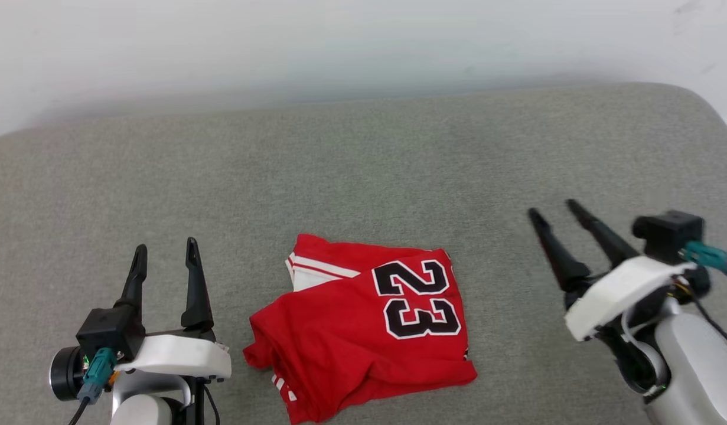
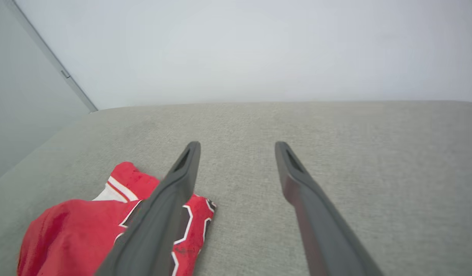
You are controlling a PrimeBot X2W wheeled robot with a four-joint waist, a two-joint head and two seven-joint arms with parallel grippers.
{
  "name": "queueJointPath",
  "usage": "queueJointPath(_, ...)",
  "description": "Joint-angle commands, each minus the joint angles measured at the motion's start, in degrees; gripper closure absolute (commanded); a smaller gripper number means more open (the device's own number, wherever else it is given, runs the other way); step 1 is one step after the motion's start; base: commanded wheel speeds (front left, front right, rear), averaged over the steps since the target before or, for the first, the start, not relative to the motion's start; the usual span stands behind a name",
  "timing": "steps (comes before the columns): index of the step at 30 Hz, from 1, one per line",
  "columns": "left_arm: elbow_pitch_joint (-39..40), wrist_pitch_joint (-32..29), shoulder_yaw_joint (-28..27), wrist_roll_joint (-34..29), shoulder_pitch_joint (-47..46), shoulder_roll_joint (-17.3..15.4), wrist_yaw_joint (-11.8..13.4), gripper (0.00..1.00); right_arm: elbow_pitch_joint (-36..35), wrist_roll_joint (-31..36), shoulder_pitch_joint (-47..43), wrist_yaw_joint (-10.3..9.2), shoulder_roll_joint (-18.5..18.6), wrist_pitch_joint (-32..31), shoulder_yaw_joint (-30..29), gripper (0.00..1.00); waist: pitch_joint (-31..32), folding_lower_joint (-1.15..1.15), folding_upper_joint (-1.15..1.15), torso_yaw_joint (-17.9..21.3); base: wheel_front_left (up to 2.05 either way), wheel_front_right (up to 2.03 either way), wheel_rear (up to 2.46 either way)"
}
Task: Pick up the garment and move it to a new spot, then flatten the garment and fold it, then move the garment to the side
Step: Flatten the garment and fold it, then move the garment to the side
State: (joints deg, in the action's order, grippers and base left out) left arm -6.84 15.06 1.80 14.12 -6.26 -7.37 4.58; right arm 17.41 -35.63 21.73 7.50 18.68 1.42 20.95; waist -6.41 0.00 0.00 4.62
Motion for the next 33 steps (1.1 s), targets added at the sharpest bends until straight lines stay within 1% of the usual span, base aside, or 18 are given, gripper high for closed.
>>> queueJointPath(1,-0.08,0.14,-0.29,0.19,0.76,-0.4,0.3,0.0,0.3,3.04,-1.81,-0.02,-0.9,2.33,-2.89,0.0,1.23,0.0,0.0,1.05,0.0,0.0,0.0)
queueJointPath(5,-0.05,0.14,-0.89,0.54,1.74,-0.72,0.4,0.0,-0.96,9.69,-6.31,-0.02,-3.08,6.13,-9.8,0.0,2.48,0.0,0.0,1.91,0.0,0.0,0.0)
queueJointPath(10,0.08,0.14,-1.47,0.41,3.84,-1.15,0.31,0.0,-5.24,15.43,-12.46,-0.02,-5.87,8.14,-14.49,0.0,4.69,0.0,0.0,2.87,0.0,0.0,0.0)
queueJointPath(13,0.27,0.14,-1.25,0.06,5.34,-1.28,0.3,0.0,-8.31,17.36,-16.47,-0.02,-7.89,7.13,-15.47,0.0,5.93,0.0,0.0,3.22,0.0,0.0,0.0)
queueJointPath(19,0.82,0.14,-0.19,-0.53,8.15,-1.08,0.46,0.0,-12.65,19.65,-22.96,-0.02,-10.22,5.33,-16.36,0.0,7.3,0.0,0.0,3.48,0.0,0.0,0.0)
queueJointPath(25,1.42,-0.07,0.23,-0.31,9.31,-1.17,0.68,0.0,-15.05,20.59,-24.57,-0.02,-11.14,3.78,-17.08,0.0,7.47,0.0,0.0,3.66,0.0,0.0,0.0)
queueJointPath(31,1.73,-0.07,0.42,0.06,8.66,-1.39,0.53,0.0,-15.67,20.49,-24.48,-0.02,-11.27,3.19,-17.41,0.0,7.25,0.0,0.0,3.62,0.0,0.0,0.0)
queueJointPath(33,1.93,-0.06,0.36,0.09,8.47,-1.47,0.68,0.0,-15.35,19.54,-24.39,-0.02,-11.36,2.52,-17.67,0.0,7.08,0.0,0.0,3.6,0.0,0.0,0.0)
